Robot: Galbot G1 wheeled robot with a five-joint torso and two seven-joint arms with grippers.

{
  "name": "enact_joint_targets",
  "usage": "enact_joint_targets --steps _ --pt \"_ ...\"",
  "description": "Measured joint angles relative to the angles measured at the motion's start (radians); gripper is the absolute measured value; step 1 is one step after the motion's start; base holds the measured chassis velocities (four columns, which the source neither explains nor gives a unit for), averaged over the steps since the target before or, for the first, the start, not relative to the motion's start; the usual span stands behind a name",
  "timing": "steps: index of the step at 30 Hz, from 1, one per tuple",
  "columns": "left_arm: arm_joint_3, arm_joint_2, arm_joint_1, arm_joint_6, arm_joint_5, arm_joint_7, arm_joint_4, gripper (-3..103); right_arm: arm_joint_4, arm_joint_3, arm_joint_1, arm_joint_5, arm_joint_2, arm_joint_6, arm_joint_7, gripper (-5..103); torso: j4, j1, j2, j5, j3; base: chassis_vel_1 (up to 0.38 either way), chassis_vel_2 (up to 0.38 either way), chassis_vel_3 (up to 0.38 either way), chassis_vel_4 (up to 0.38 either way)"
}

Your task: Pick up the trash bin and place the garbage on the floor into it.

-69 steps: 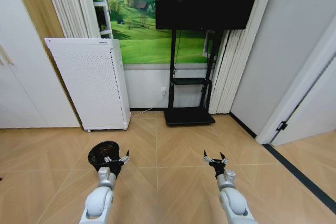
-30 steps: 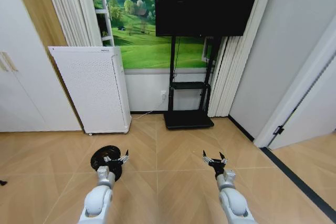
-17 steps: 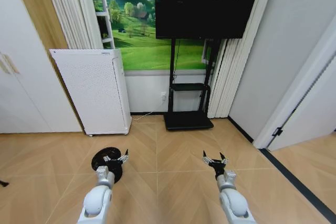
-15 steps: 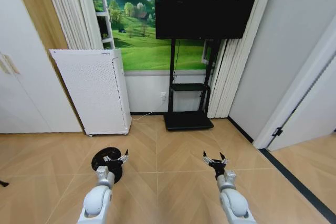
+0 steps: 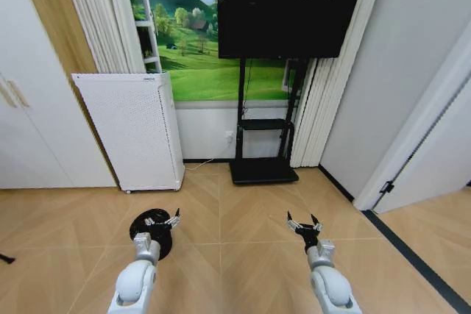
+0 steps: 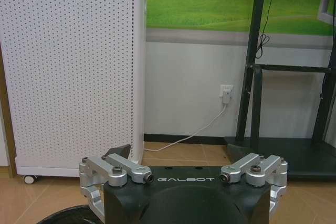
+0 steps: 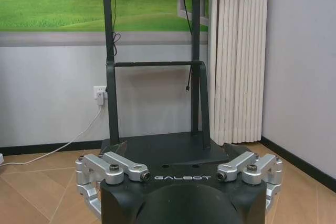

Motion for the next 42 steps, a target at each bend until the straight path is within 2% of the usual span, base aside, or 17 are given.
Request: enact_joint_targets --steps 42 --pt "-0.009 0.005 -0.014 0.005 -0.019 -0.001 0.015 100 -0.026 -0.015 0.016 0.017 -0.019 -0.001 -0.003 100 0.0000 0.068 0.168 -0.0001 0.100 0.000 0.000 0.000 0.000"
